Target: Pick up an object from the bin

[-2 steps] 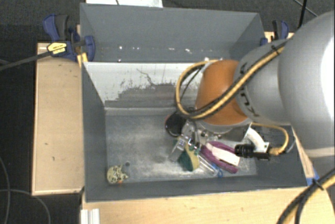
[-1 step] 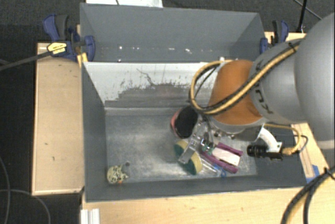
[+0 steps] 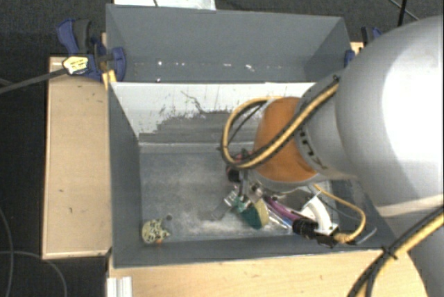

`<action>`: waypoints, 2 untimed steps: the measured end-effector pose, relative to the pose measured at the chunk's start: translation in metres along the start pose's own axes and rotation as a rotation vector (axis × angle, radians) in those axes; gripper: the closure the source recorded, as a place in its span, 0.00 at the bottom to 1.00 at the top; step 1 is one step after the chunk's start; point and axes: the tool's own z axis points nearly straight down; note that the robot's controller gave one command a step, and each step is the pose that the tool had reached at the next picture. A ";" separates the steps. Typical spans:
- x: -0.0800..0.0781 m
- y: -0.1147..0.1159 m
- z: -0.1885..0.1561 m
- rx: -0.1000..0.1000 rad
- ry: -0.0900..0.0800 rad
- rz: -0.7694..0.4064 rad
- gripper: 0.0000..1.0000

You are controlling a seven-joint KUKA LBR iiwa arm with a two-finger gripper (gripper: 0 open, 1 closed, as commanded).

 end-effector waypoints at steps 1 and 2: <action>-0.024 -0.025 -0.001 0.001 -0.003 0.034 0.00; -0.023 -0.024 -0.001 -0.001 -0.002 0.034 1.00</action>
Offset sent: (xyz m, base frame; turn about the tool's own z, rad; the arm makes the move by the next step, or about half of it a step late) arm -0.0050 -0.0324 0.0006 0.0304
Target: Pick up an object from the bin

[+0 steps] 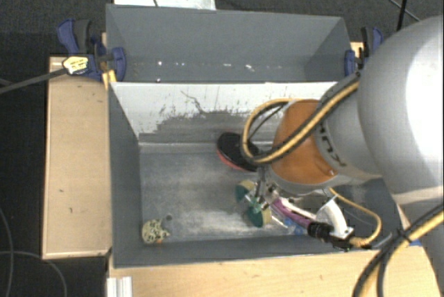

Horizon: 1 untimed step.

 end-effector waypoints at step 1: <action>0.000 0.000 -0.019 -0.004 -0.003 -0.001 1.00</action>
Offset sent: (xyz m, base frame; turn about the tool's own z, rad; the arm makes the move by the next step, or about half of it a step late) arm 0.0000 0.0001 0.0183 0.0000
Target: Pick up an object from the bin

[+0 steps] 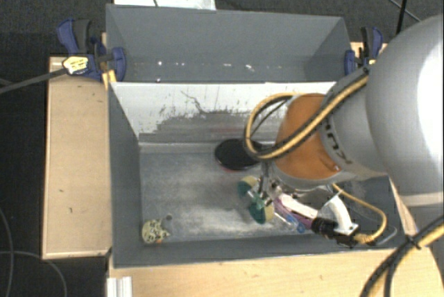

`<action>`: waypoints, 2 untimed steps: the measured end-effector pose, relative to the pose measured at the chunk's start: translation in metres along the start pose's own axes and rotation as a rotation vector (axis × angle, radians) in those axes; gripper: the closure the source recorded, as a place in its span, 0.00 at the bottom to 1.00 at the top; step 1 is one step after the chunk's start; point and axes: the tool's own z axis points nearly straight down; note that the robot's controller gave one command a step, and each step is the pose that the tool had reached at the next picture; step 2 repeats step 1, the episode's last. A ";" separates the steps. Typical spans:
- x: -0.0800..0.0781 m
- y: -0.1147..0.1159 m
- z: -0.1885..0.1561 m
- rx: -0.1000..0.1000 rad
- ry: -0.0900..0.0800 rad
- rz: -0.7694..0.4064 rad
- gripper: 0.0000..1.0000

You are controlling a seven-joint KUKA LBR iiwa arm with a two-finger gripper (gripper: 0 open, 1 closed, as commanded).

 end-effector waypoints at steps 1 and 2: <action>-0.001 0.001 -0.064 -0.003 -0.002 -0.003 1.00; -0.001 0.001 -0.064 -0.003 -0.002 -0.003 1.00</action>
Offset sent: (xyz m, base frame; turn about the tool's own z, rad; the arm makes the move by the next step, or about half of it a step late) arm 0.0001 -0.0001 0.0606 0.0000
